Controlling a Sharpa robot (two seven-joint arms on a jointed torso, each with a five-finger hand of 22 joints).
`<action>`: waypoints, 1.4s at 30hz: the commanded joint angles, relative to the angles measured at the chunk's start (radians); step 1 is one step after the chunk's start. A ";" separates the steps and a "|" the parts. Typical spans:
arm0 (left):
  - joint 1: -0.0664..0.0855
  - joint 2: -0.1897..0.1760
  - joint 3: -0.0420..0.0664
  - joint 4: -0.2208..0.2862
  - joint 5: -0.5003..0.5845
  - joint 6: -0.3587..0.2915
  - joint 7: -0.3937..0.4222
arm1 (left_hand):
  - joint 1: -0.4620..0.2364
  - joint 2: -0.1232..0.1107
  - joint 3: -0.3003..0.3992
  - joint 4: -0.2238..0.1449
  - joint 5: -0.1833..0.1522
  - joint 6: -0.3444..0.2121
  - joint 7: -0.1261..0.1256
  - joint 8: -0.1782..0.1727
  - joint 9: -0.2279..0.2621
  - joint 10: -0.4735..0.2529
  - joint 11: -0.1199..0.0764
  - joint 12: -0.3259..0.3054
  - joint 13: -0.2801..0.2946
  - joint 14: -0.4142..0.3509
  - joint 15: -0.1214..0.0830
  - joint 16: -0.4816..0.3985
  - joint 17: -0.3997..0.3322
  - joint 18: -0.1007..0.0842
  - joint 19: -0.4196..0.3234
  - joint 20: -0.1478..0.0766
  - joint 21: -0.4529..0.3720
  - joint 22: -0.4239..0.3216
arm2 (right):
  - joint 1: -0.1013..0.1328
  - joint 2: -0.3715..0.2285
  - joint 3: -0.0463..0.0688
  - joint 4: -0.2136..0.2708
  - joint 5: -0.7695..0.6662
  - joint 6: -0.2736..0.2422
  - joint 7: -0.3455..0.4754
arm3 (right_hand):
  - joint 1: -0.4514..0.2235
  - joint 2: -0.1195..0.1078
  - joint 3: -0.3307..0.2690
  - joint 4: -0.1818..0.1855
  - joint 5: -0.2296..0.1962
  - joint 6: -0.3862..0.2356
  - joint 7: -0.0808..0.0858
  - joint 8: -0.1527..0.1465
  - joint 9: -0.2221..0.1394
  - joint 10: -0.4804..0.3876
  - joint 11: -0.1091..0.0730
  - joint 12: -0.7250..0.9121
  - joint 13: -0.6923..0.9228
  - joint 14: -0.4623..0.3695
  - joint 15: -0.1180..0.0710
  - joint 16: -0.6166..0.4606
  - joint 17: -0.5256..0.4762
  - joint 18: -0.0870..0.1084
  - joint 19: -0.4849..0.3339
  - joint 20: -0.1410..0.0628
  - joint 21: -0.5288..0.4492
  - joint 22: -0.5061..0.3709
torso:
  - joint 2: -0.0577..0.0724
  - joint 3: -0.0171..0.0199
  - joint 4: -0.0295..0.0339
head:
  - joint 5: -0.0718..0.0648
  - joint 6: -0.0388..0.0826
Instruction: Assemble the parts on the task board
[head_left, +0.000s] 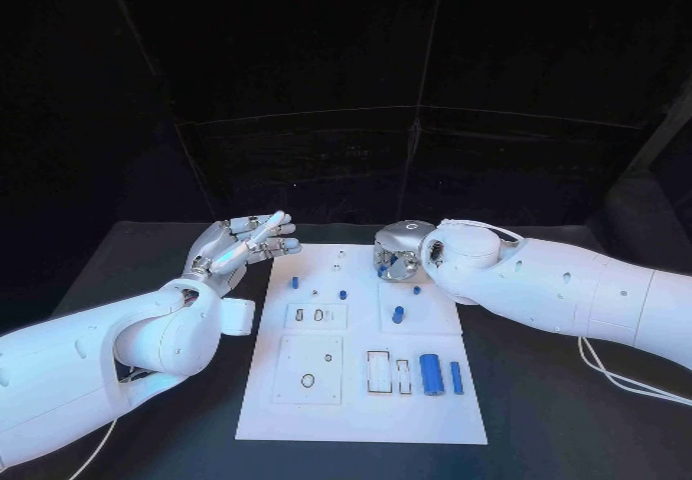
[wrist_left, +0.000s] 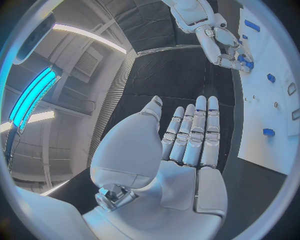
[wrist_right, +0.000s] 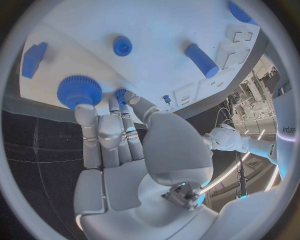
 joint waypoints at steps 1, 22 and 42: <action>0.001 -0.001 0.001 0.001 -0.007 0.009 0.006 | -0.011 0.002 -0.006 -0.002 -0.003 0.002 0.002 -0.003 0.000 0.000 0.001 -0.005 0.001 -0.004 0.004 -0.005 0.000 0.013 0.004 0.001 -0.005 -0.002 | 0.002 0.002 -0.001 -0.003 -0.007 0.028 -0.005 | 0.017 0.001 0.013 0.002 -0.008 0.014 -0.004 0.006 0.002 0.024 -0.005 0.009 0.004 0.002 -0.012 0.008 0.004 -0.015 0.012 -0.003 0.011 0.013 | 0.000 0.0000 0.0011 | -0.003 -0.002; 0.002 -0.006 0.001 0.002 -0.007 0.009 0.006 | -0.010 0.003 -0.006 -0.002 -0.003 0.003 0.002 -0.003 0.000 0.000 0.001 -0.005 0.001 -0.004 0.004 -0.005 0.000 0.013 0.004 0.001 -0.006 -0.003 | 0.002 -0.007 0.001 0.039 0.012 -0.205 0.011 | 0.032 -0.005 0.049 0.006 -0.014 0.013 0.001 -0.008 -0.003 0.023 -0.001 -0.018 -0.001 0.004 -0.010 0.028 0.020 -0.021 0.029 -0.005 0.035 0.046 | 0.001 -0.0003 0.0022 | 0.005 0.015; 0.004 0.006 0.001 0.001 -0.007 0.010 0.008 | -0.009 0.004 -0.005 -0.003 -0.003 0.004 0.002 -0.003 0.000 0.001 0.000 -0.005 0.001 -0.003 0.004 -0.007 0.000 0.013 0.004 0.001 -0.007 -0.004 | 0.002 0.125 0.002 -0.108 0.033 -0.255 0.057 | 0.028 -0.013 0.053 0.009 -0.011 0.011 0.002 -0.011 -0.004 0.021 0.001 -0.024 -0.002 0.005 -0.009 0.036 0.030 -0.023 0.032 -0.004 0.041 0.054 | 0.010 -0.0022 0.0084 | 0.012 0.018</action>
